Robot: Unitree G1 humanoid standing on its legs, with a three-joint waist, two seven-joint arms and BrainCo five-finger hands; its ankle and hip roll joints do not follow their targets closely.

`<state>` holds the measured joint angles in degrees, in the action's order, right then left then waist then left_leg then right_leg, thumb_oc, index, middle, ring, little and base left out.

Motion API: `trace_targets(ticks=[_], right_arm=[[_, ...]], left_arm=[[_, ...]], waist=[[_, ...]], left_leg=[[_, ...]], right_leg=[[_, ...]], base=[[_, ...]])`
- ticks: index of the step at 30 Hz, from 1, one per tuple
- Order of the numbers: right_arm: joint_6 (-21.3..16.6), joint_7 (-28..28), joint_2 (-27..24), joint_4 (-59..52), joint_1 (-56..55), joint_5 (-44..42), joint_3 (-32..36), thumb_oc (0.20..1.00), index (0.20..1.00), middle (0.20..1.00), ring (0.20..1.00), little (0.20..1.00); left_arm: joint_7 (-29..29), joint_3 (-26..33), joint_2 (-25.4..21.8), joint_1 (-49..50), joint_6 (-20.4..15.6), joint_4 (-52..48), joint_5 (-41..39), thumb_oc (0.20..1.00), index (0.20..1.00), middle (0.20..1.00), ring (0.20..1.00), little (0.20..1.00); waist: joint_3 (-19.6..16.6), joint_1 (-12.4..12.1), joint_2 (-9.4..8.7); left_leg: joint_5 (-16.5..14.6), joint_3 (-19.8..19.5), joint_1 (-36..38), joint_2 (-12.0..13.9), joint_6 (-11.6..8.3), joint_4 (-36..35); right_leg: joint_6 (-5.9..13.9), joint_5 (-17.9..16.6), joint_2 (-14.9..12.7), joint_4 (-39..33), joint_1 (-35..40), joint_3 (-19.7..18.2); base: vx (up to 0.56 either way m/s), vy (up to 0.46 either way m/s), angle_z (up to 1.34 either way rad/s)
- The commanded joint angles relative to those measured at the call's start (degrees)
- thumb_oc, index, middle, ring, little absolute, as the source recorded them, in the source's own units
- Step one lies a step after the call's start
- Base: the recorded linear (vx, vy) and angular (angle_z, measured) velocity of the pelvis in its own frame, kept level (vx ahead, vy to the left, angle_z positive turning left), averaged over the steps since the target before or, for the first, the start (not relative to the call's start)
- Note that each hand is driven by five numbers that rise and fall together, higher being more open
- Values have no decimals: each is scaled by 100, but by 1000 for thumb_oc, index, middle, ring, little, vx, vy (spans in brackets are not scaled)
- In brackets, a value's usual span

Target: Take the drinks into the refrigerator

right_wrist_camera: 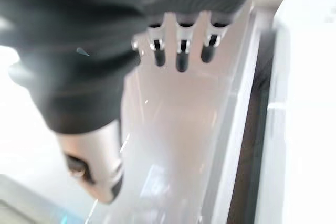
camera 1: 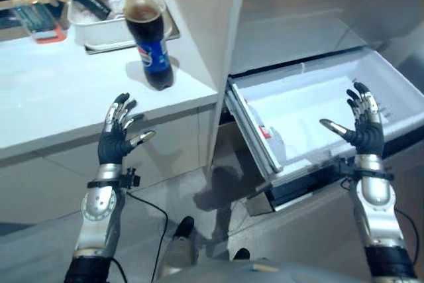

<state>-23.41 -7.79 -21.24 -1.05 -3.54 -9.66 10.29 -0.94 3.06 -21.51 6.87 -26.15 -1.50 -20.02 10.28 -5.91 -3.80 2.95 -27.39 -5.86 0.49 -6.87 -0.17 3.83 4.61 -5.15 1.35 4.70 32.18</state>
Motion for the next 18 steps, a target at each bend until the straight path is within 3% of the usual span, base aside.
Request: trace_targets(ticks=[1, 9, 18], right_arm=[[-369, -7, -226, -328, 189, -24, 217, 1000, 1000, 1000, 1000, 1000], [-326, 115, -257, -312, 146, -112, 121, 1000, 1000, 1000, 1000, 1000], [-260, 237, -219, -242, 92, -218, -50, 1000, 1000, 1000, 1000, 1000]], left_arm=[[-102, 145, -229, -238, -343, -405, -56, 1000, 1000, 1000, 1000, 1000], [-256, 198, -168, -326, -325, -410, 54, 1000, 1000, 1000, 1000, 1000], [-666, 231, -125, -567, -263, -320, 433, 1000, 1000, 1000, 1000, 1000]], waist=[[-134, 32, 15], [-170, -70, -5], [-281, 45, -10]], left_leg=[[-100, 112, 137, -87, 211, -299], [-73, 47, 137, -129, 187, -352], [-157, 234, 217, -128, 225, -356]], right_leg=[[-297, 1056, 62, 1339, -289, 89], [-317, 1023, 67, 1229, -198, 226], [-297, 855, 93, 868, -97, 35]], base=[[-5, -6, 36], [4, 6, 10], [2, 6, -2]])
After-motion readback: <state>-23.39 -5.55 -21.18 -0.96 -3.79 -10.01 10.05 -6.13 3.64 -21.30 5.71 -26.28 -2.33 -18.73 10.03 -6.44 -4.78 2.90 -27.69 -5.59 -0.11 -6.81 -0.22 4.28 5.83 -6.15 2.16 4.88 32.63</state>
